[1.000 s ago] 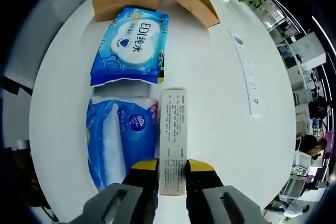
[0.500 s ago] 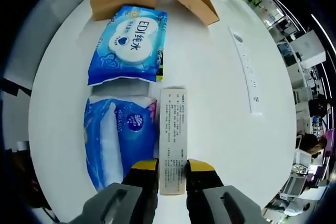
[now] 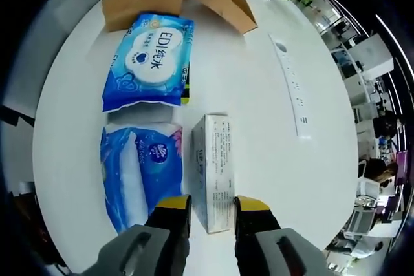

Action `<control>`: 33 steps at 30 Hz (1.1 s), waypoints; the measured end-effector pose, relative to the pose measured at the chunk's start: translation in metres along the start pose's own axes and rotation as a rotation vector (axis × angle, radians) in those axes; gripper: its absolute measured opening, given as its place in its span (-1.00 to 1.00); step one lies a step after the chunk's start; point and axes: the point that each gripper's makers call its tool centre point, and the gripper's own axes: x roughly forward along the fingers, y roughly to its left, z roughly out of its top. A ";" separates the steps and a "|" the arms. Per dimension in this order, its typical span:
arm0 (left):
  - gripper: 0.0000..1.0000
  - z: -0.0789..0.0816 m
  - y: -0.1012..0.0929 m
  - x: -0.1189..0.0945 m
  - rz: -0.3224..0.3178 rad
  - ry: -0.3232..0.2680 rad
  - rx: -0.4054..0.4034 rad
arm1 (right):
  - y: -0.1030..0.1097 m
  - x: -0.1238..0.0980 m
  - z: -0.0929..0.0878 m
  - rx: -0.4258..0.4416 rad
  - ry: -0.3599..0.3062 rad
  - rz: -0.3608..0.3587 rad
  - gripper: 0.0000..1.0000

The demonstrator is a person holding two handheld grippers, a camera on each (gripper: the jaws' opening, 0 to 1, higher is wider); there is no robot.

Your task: Operate the shoe box by opening the lid, removing the specified soft item, and placing it in the target area until the item is outside and the box remains undamaged.

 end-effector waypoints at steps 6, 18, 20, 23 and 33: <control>-0.95 0.000 0.000 0.000 0.000 -0.001 -0.002 | -0.003 -0.010 0.005 0.045 -0.019 -0.029 -0.35; -0.94 -0.001 0.001 0.000 0.003 -0.001 0.003 | 0.008 -0.039 0.026 0.144 -0.091 -0.065 -0.13; -0.95 -0.001 0.001 0.000 0.001 0.001 -0.005 | 0.011 -0.043 0.032 0.156 -0.110 -0.068 -0.10; -0.95 -0.002 0.001 -0.001 0.000 0.002 -0.011 | 0.017 -0.050 0.041 0.165 -0.132 -0.066 -0.05; -0.95 -0.002 0.002 -0.001 -0.002 0.002 -0.018 | 0.033 -0.073 0.074 0.233 -0.238 -0.056 0.12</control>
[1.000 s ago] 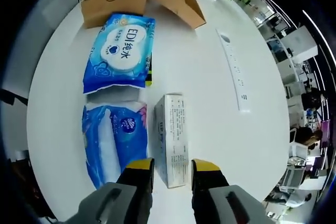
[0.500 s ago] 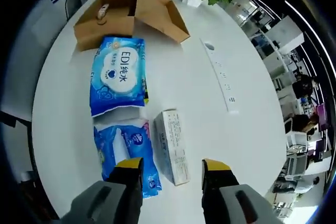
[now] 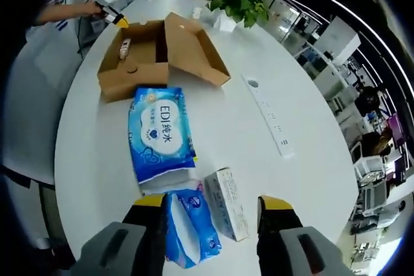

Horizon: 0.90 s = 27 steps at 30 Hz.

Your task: Operate the shoe box by opening the lid, removing the specified soft item, and placing it in the target area until the item is outside and the box remains undamaged.

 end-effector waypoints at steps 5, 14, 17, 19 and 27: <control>-0.95 0.000 0.000 0.000 0.003 0.003 0.008 | 0.010 -0.002 0.013 -0.010 -0.031 0.015 0.14; -0.96 -0.001 0.000 -0.001 0.004 0.002 0.008 | 0.028 -0.003 0.038 -0.021 -0.090 0.044 0.17; -0.96 -0.001 0.000 -0.001 0.006 0.002 0.010 | 0.039 -0.001 0.050 -0.028 -0.113 0.061 0.18; -0.96 -0.001 -0.001 -0.001 0.006 0.002 0.010 | 0.047 0.000 0.058 -0.042 -0.127 0.075 0.18; -0.96 0.000 0.000 -0.001 0.007 0.002 0.011 | 0.068 0.007 0.088 -0.077 -0.183 0.112 0.20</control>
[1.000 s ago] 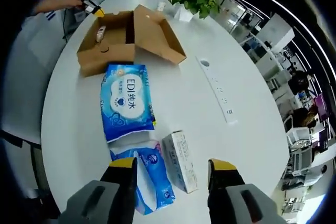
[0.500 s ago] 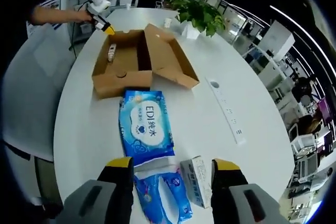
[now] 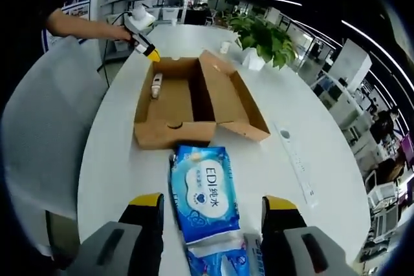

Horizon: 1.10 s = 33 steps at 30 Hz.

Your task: Operate the shoe box by opening the lid, removing the specified soft item, and placing it in the target area until the item is outside and the box remains undamaged.

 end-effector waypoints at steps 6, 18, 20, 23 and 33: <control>-0.96 0.000 -0.001 0.000 0.002 0.001 0.003 | 0.008 0.011 0.015 -0.012 -0.025 0.022 0.19; -0.96 0.000 -0.001 0.001 0.000 0.001 -0.001 | 0.033 0.037 0.045 -0.031 -0.081 0.082 0.17; -0.96 0.000 0.000 0.002 0.001 0.001 0.002 | 0.037 0.041 0.049 -0.033 -0.088 0.093 0.17; -0.96 0.001 0.003 0.004 0.001 0.002 0.001 | 0.042 0.048 0.055 -0.043 -0.102 0.109 0.16; -0.96 0.001 0.004 0.005 -0.003 0.002 -0.002 | 0.050 0.068 0.074 -0.050 -0.149 0.141 0.10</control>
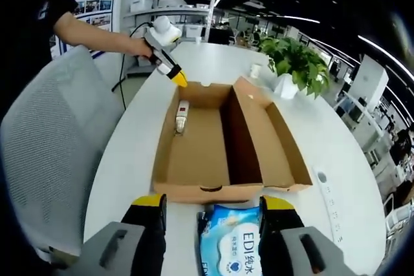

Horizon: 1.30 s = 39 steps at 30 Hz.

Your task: Operate the shoe box by opening the lid, removing the specified soft item, and placing it in the target area until the item is outside and the box remains undamaged.

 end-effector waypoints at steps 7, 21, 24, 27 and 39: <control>-0.96 0.000 0.004 0.002 0.000 0.000 0.001 | 0.008 0.018 0.014 -0.015 -0.040 0.024 0.08; -0.96 0.001 0.004 0.003 0.001 0.002 0.001 | 0.017 0.054 0.027 -0.025 -0.061 0.070 -0.02; -0.96 0.001 0.004 0.003 0.000 0.003 0.000 | 0.019 0.061 0.029 -0.020 -0.057 0.087 -0.03; -0.96 0.000 0.004 0.003 0.000 0.004 0.000 | 0.018 0.068 0.028 -0.016 -0.046 0.100 -0.05; -0.96 0.001 0.004 0.003 -0.004 0.002 -0.006 | 0.020 0.089 0.026 -0.058 -0.004 0.163 -0.18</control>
